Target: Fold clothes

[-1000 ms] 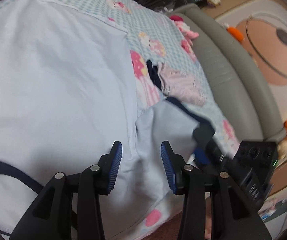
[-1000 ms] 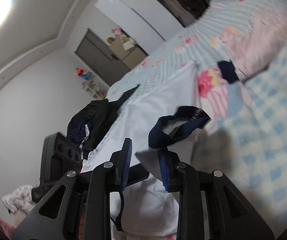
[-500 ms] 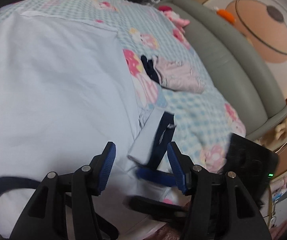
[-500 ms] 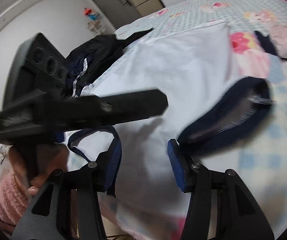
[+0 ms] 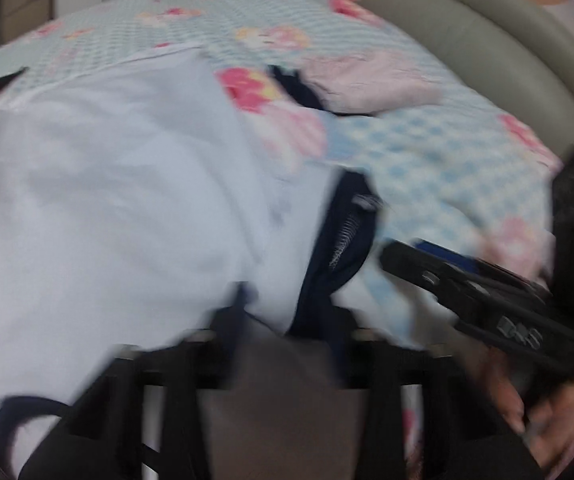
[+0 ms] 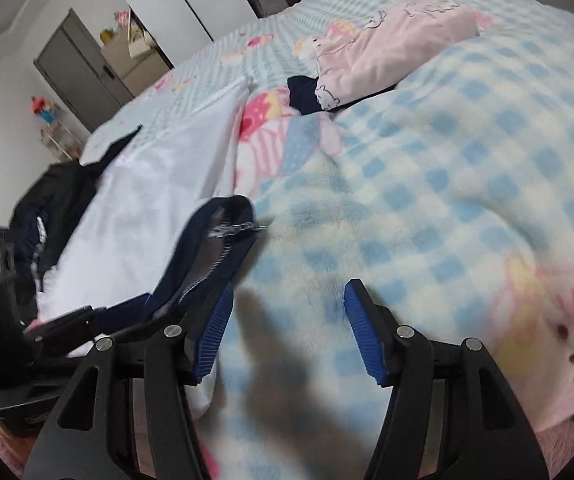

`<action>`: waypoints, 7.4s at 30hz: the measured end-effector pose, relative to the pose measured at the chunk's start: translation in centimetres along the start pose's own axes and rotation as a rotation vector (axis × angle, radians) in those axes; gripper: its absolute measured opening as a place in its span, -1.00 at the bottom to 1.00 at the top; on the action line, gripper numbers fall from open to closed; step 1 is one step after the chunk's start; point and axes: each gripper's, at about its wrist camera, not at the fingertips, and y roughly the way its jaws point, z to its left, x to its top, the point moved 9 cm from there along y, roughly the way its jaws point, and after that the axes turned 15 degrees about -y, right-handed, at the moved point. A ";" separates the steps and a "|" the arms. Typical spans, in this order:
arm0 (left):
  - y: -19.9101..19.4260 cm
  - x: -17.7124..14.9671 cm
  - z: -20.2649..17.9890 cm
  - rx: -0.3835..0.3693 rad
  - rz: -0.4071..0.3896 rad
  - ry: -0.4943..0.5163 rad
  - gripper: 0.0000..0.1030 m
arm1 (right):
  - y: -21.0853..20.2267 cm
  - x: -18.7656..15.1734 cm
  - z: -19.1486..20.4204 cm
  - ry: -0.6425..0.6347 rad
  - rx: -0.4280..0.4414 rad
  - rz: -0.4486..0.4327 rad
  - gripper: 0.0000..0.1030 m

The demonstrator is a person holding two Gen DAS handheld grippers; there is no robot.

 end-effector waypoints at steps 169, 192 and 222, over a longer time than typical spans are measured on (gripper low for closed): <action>-13.5 -7.3 26.0 -0.273 -0.140 -0.790 -0.53 | 3.1 -6.4 11.9 -0.196 0.017 0.102 0.05; -12.2 -5.4 26.3 -0.526 -0.262 -1.003 -0.32 | 4.0 -5.0 8.9 0.187 0.038 0.056 -0.35; -8.1 -3.6 24.6 -0.370 -0.215 -0.825 -0.52 | 9.2 -4.3 12.7 0.014 0.059 0.103 0.77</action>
